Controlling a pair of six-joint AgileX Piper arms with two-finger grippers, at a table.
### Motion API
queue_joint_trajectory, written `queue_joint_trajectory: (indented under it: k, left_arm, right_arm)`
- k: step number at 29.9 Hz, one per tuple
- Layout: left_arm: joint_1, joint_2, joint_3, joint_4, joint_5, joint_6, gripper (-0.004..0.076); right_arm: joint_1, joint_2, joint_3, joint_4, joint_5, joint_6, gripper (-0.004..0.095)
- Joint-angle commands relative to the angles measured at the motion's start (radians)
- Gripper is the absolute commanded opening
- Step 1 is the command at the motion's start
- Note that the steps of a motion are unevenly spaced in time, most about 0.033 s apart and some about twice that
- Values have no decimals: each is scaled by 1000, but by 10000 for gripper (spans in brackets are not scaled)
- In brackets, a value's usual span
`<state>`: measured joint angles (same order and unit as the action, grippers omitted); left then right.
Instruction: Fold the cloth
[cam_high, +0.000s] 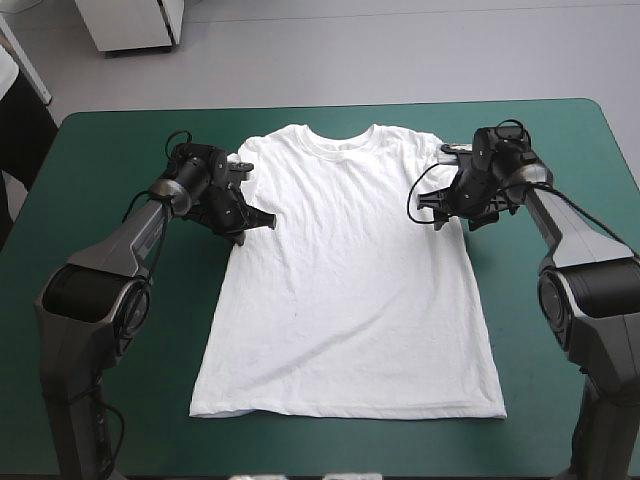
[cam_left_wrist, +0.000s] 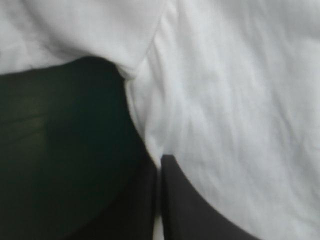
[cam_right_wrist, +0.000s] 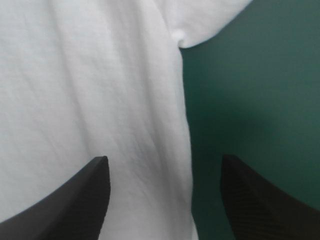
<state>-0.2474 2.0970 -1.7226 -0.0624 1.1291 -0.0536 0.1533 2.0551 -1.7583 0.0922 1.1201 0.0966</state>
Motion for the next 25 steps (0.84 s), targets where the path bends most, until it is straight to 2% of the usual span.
queue_joint_trajectory:
  k: [1,3,6,9,10,12,18,25]
  left_arm:
    - [-8,-2,1,-47,-33,-1,-10]
    - [-8,-2,1,-47,-33,-1,-10]
    - [-8,-2,1,-47,-38,-1,-10]
    - [-8,-2,1,-47,-42,-1,-10]
    - [-8,-2,1,-47,-44,-1,-10]
    - [-8,-2,1,-47,-45,-1,-10]
    - [-8,-32,-29,-44,-45,-1,-10]
    - [-8,-146,-105,-44,-34,5,-10]
  right_arm:
    - [-1,-22,-33,48,-43,-10,605]
    - [-1,-5,-33,54,-45,-10,572]
    - [-1,20,-33,50,-26,6,433]
    - [-1,41,-33,50,-3,6,222]
    - [-1,45,-33,50,5,4,112]
    - [-1,45,-33,50,8,-7,-17]
    - [-1,20,-34,49,9,-13,-17]
    - [-1,-106,-64,38,10,-21,-17]
